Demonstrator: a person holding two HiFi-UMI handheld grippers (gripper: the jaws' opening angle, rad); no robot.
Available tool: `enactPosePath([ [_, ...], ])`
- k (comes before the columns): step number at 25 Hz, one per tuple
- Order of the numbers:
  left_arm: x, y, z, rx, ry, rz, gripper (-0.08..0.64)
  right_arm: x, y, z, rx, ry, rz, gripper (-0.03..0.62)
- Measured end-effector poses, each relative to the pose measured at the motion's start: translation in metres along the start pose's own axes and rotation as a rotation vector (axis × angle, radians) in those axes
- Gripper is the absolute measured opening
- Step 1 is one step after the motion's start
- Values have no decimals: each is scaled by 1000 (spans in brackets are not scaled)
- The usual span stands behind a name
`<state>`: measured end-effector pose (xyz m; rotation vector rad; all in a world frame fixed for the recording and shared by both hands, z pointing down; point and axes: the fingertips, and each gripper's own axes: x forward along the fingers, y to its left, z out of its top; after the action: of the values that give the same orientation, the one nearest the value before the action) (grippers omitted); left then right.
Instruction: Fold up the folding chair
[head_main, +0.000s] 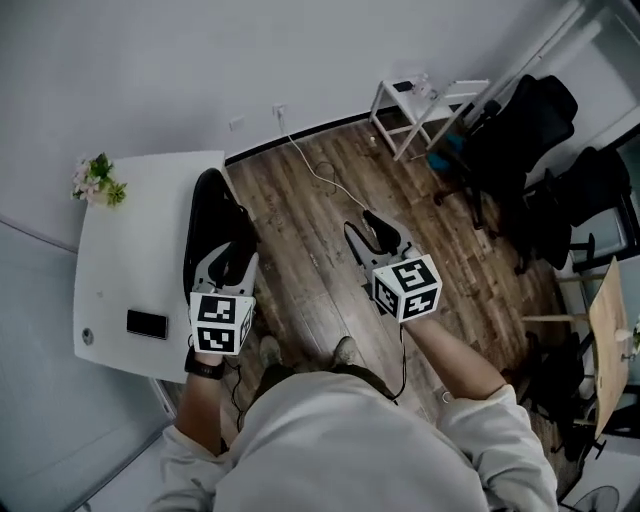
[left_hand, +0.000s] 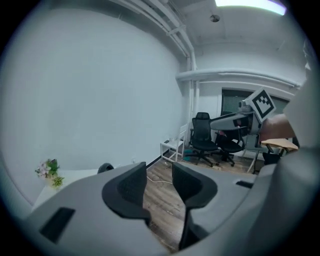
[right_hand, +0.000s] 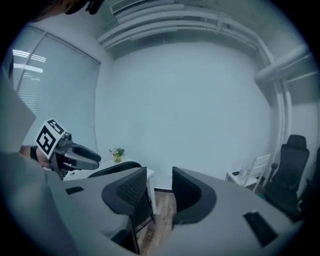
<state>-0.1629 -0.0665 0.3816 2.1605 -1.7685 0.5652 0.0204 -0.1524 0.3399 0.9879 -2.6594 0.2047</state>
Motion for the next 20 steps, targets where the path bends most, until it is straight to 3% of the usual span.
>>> enactPosePath([
  [4,12,-56,29,53,-41,-65,130,-77,-36,-6,-16,-57,-118,137],
  [10,14,-119,44,88,-78,-123,52,-154,-61,-22,-27,-107,-236,47],
  [20,19,-175,44,103,-80,-196,8,-214,-78,-43,-14,-138,-314,15],
])
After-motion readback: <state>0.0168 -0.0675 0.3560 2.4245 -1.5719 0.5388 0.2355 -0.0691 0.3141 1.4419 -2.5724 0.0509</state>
